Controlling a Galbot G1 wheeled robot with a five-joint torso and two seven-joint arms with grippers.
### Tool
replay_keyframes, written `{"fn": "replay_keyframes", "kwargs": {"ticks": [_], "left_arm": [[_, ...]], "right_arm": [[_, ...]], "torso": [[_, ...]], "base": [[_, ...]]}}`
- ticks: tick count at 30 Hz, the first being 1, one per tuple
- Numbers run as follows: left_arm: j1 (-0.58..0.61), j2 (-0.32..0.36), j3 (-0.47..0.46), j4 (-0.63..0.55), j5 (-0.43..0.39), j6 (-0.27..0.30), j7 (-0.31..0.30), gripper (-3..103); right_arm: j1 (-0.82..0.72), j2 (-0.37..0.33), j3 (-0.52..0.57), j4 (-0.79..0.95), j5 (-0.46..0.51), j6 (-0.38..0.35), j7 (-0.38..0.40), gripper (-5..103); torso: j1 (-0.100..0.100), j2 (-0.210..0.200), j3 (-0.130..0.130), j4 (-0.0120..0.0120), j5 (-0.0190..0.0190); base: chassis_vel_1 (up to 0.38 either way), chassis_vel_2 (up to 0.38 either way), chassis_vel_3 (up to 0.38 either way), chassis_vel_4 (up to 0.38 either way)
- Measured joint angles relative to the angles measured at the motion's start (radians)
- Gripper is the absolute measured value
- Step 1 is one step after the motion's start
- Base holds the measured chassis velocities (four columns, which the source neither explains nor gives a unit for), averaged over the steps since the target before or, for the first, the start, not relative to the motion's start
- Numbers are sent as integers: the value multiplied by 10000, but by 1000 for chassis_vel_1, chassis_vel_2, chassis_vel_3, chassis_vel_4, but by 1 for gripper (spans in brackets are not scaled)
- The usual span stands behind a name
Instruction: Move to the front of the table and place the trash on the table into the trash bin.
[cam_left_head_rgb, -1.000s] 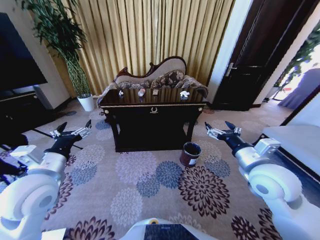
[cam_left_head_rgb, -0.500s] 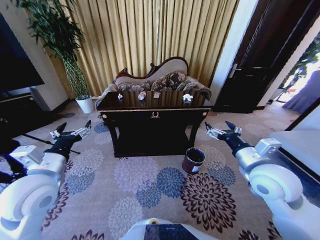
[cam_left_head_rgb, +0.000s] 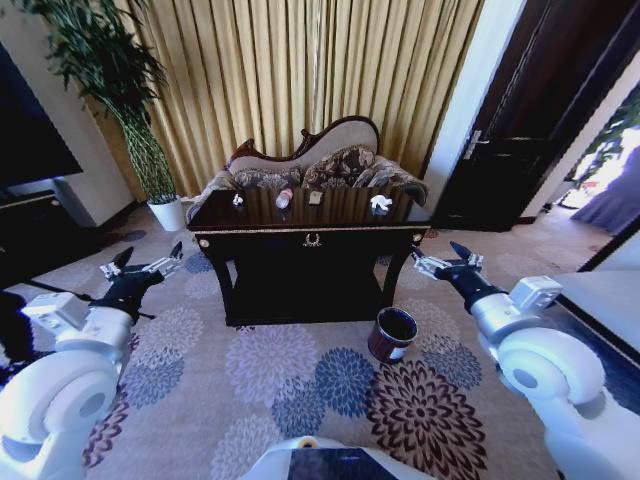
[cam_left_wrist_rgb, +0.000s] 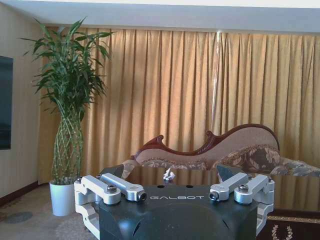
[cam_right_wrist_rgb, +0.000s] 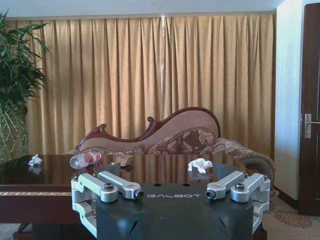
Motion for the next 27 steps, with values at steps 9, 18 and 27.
{"fn": "replay_keyframes", "kwargs": {"ticks": [9, 18, 27], "left_arm": [[-26, -17, 69, 0, 60, -5, 3, 100], [-70, -28, 141, 0, 78, -6, 6, 100], [-76, -55, 155, 0, 86, -6, 6, 100]], "right_arm": [[29, -13, -93, -73, -11, 248, -27, 100], [47, -30, -127, -96, -21, 256, -51, 100], [48, -31, -143, -88, -24, 256, -61, 100]], "torso": [[-1, 0, 0, 3, 0], [1, -1, 1, 0, -3], [1, -1, 1, 1, 1]], "base": [[-145, 138, 155, -144], [-221, 211, 210, -190], [-189, 191, 188, -190]]}}
